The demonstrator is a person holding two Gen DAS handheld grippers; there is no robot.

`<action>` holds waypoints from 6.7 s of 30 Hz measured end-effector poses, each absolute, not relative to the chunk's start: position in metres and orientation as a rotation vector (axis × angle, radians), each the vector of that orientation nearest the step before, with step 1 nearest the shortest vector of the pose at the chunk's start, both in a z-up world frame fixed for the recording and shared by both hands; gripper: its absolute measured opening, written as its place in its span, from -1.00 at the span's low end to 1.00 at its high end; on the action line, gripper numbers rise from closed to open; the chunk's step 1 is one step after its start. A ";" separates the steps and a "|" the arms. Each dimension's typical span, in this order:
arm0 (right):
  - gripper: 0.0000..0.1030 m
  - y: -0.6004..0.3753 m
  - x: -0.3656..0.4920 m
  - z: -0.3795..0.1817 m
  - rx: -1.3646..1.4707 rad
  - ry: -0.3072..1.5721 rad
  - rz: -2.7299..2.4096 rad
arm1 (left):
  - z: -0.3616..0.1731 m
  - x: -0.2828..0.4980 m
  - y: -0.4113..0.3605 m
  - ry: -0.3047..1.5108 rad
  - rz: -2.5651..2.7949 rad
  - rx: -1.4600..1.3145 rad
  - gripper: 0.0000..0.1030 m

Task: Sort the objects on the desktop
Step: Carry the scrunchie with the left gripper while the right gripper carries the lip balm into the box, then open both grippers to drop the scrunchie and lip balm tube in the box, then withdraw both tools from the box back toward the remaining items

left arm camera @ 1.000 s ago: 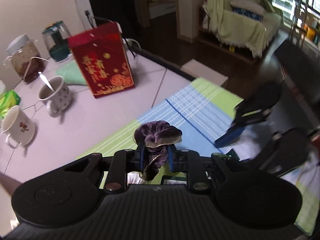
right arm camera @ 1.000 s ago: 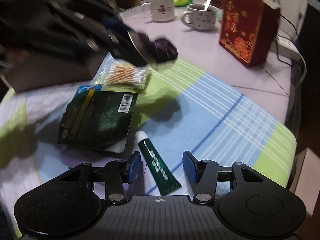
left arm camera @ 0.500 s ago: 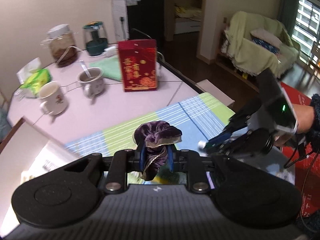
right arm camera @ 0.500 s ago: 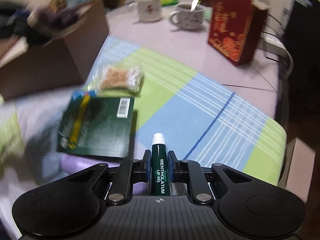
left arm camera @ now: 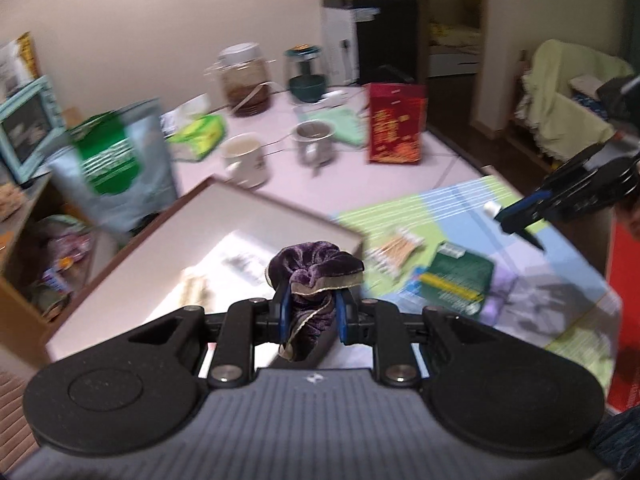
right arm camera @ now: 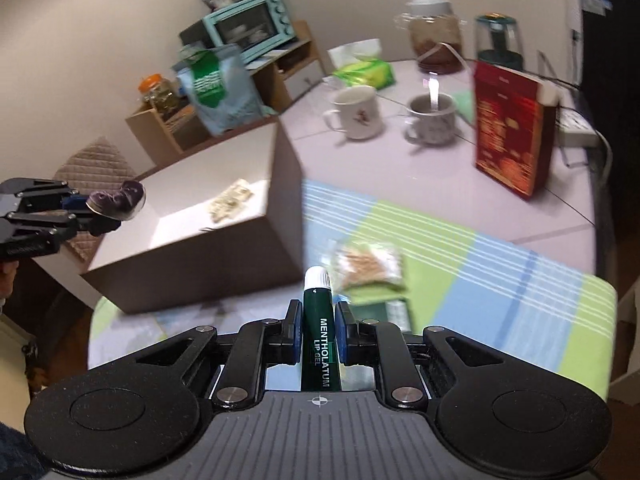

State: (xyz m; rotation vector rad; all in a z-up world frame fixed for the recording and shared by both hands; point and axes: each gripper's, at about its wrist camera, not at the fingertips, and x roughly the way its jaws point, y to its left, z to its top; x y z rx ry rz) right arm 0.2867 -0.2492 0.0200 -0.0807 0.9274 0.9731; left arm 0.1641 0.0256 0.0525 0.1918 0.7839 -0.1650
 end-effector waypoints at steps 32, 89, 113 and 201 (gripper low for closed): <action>-0.70 0.040 0.275 0.003 -0.091 0.976 1.060 | 0.027 0.191 0.220 0.904 -0.181 0.278 -0.64; 0.33 0.143 0.309 -0.067 -0.171 1.012 1.034 | -0.033 0.249 0.279 1.022 -0.176 0.185 -0.02; 0.33 0.094 0.292 -0.048 -0.216 1.101 0.893 | -0.018 0.226 0.262 1.009 -0.154 0.195 0.21; 0.33 -0.290 0.252 -0.037 -0.134 1.027 0.701 | -0.017 0.161 -0.037 0.952 -0.188 0.107 0.44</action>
